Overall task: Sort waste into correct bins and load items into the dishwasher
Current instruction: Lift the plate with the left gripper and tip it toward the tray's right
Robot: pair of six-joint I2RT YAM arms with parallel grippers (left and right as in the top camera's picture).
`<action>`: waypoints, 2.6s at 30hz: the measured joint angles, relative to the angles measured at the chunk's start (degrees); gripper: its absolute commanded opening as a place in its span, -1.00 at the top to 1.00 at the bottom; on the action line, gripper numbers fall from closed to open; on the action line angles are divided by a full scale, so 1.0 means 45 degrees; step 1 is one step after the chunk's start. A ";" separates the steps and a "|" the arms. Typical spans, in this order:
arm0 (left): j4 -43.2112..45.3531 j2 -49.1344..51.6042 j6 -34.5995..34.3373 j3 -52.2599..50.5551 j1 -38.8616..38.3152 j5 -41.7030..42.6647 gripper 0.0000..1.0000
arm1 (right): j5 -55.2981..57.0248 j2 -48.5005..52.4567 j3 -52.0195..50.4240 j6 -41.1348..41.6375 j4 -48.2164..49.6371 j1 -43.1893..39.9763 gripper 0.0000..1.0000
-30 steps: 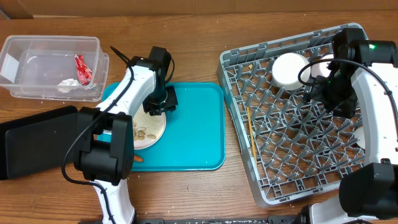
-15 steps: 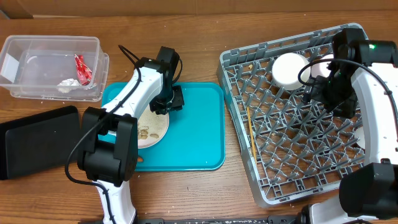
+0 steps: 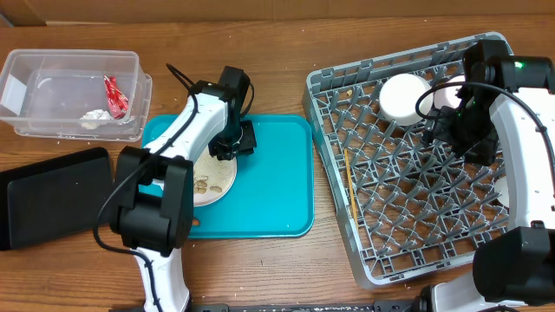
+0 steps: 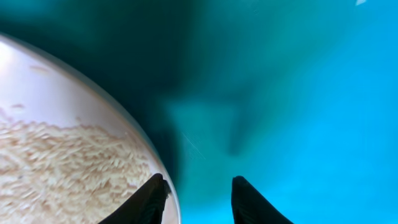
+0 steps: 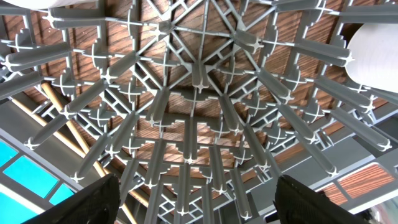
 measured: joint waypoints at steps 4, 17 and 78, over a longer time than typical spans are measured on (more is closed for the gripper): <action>-0.0102 0.0471 0.0000 0.0044 0.0000 -0.0083 0.31 | 0.0000 0.0000 0.0000 0.0000 -0.0010 0.0000 -0.64; -0.0146 0.0631 -0.0039 0.0189 -0.0165 -0.1972 0.39 | 0.0005 0.0000 0.0000 -0.0005 -0.0039 0.0000 -0.63; -0.3730 0.1379 -0.0092 0.0646 -0.1477 -0.5450 0.92 | 0.0005 0.0000 0.0000 0.0005 -0.0340 0.0000 -0.64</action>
